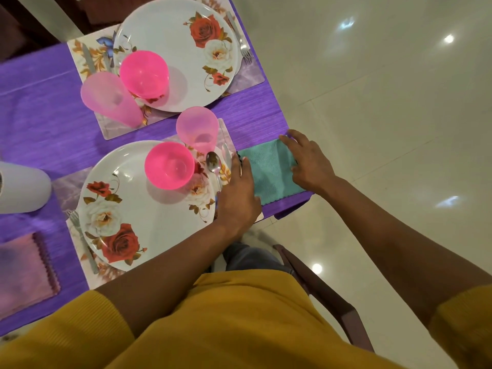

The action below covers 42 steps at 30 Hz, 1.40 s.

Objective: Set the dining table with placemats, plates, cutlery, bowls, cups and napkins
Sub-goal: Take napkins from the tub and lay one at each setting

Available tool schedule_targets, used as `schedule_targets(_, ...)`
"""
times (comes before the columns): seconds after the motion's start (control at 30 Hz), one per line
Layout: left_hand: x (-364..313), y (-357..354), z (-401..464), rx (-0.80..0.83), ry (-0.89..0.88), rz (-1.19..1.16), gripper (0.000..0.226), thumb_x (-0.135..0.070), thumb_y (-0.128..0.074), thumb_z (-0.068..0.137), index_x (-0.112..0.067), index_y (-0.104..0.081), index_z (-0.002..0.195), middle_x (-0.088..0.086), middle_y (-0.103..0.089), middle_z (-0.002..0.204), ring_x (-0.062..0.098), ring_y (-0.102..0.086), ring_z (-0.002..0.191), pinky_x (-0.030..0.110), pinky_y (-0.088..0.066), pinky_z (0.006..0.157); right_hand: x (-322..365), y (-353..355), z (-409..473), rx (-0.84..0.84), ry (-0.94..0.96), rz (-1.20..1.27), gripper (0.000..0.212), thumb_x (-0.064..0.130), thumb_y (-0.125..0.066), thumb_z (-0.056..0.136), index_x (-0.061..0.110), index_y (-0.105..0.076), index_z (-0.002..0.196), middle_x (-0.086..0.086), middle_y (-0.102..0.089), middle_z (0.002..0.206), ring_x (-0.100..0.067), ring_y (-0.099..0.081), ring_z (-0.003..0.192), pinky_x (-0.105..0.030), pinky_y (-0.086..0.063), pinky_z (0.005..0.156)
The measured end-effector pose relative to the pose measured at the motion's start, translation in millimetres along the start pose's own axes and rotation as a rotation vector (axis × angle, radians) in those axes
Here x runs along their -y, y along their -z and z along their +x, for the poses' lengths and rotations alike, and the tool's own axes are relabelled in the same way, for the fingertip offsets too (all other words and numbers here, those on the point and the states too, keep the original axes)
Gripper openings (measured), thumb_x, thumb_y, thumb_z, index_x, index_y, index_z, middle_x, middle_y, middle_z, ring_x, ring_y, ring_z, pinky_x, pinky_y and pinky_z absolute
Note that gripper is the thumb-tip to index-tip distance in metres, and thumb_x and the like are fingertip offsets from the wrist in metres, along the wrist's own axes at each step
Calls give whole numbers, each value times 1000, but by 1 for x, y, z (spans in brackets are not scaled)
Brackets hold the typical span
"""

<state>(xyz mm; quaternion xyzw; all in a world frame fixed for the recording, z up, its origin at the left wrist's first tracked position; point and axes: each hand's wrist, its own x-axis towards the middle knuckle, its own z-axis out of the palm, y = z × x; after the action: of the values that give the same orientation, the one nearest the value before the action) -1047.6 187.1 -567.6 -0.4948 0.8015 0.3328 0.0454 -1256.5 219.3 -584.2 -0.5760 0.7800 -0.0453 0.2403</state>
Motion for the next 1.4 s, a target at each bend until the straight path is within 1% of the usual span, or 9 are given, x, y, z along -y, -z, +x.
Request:
schedule_targets(0.17, 1, 10, -2, -93, -87, 68, 84, -26, -72, 92, -15, -25, 161, 0, -13, 172, 29, -68, 108, 33, -51, 71, 11, 3, -12, -84, -40, 23, 78, 3, -69, 83, 17, -41, 155, -8, -32, 164, -37, -46, 132, -49, -49, 103)
schedule_targets(0.33, 4, 8, 9, -42, -151, 140, 86, -35, -67, 96, -15, -18, 164, -2, -4, 175, 29, -70, 100, 31, -45, 65, 24, -4, -30, -10, 58, -82, 75, 15, -76, 85, 14, -43, 153, -10, -34, 164, -34, -36, 147, -51, -39, 115)
schedule_targets(0.47, 5, 3, 15, 5, -143, 199, 90, -43, -67, 96, -15, -15, 164, 1, -2, 175, 29, -70, 103, 34, -50, 71, 28, -9, -32, 84, 70, -172, 81, 29, -76, 89, 18, -35, 158, -9, -22, 170, -32, -21, 156, -49, -25, 123)
schedule_targets(0.57, 6, 0, 14, 9, -148, 217, 90, -41, -68, 94, -14, -16, 163, 4, -2, 175, 31, -70, 101, 33, -46, 68, 27, -6, -28, 124, 50, -189, 88, 33, -75, 88, 19, -28, 161, -10, -13, 172, -31, -12, 158, -48, -18, 126)
schedule_targets(0.8, 2, -6, 13, 9, -138, 260, 84, -37, -65, 97, -12, -18, 162, 9, 0, 175, 32, -70, 92, 33, -45, 63, 25, 4, -16, 183, 81, -223, 100, 33, -78, 82, 19, -22, 162, -14, -6, 172, -31, -8, 159, -45, -10, 128)
schedule_targets(1.0, 1, -6, 16, 31, -121, 232, 85, -36, -66, 97, -13, -16, 162, 9, 2, 175, 32, -70, 98, 33, -49, 65, 25, 5, -16, 192, 90, -222, 100, 36, -80, 82, 19, -22, 162, -14, -6, 172, -32, -8, 159, -46, -13, 128)
schedule_targets(1.13, 2, -1, 19, 51, -129, 124, 85, -40, -70, 93, -15, -23, 159, 9, -4, 174, 36, -69, 108, 39, -57, 76, 28, 8, -15, 203, 71, -222, 97, 36, -78, 83, 20, -24, 161, -13, -9, 172, -31, -11, 158, -47, -14, 127)
schedule_targets(1.3, 5, 21, 13, 29, -140, -29, 80, -38, -71, 93, -16, -33, 159, 2, -19, 173, 28, -50, 141, 43, -50, 103, 43, 19, -22, 102, 47, -88, 72, 43, -63, 88, 20, -43, 153, -10, -39, 160, -33, -36, 146, -52, -33, 117)
schedule_targets(1.4, 14, 40, 0, 24, -127, -171, 60, -35, -70, 95, -22, -51, 151, -2, -46, 160, 19, -48, 141, 38, -43, 110, 57, 22, -26, 11, 86, 44, 61, 46, -53, 86, 18, -58, 140, -8, -58, 142, -31, -54, 127, -50, -48, 103)
